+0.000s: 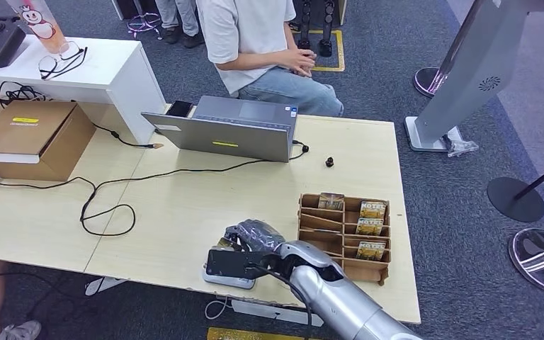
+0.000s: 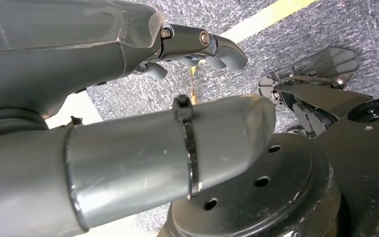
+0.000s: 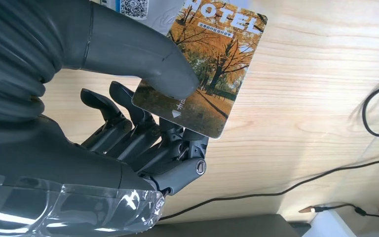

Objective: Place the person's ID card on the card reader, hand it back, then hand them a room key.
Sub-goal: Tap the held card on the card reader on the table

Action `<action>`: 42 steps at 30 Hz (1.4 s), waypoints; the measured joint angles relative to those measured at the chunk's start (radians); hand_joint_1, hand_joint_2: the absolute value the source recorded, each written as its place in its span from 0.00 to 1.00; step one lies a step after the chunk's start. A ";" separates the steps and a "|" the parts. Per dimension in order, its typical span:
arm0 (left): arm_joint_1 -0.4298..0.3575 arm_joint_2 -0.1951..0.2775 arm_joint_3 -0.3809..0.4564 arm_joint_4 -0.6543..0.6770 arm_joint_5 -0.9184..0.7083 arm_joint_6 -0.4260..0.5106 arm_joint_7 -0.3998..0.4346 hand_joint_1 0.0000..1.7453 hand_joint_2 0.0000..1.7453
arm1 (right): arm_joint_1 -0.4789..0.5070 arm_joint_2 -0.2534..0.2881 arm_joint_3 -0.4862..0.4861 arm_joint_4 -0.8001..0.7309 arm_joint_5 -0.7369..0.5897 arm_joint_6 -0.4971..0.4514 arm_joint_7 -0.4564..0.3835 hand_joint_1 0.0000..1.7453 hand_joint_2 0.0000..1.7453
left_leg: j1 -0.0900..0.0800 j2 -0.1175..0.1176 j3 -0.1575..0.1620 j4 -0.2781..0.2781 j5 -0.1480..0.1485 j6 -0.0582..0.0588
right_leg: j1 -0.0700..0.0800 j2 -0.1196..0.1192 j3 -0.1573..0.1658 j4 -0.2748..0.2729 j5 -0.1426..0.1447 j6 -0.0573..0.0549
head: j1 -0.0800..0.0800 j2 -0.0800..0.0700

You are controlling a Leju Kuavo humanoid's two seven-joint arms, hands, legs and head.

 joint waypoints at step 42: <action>-0.007 0.016 -0.052 0.031 0.037 0.031 0.022 0.00 0.00 | 0.020 0.019 0.002 0.037 0.116 -0.028 0.055 1.00 1.00 | 0.000 0.000 0.000 0.000 0.000 0.000 | 0.000 0.000 0.000 0.000 0.000 0.000 | 0.000 0.000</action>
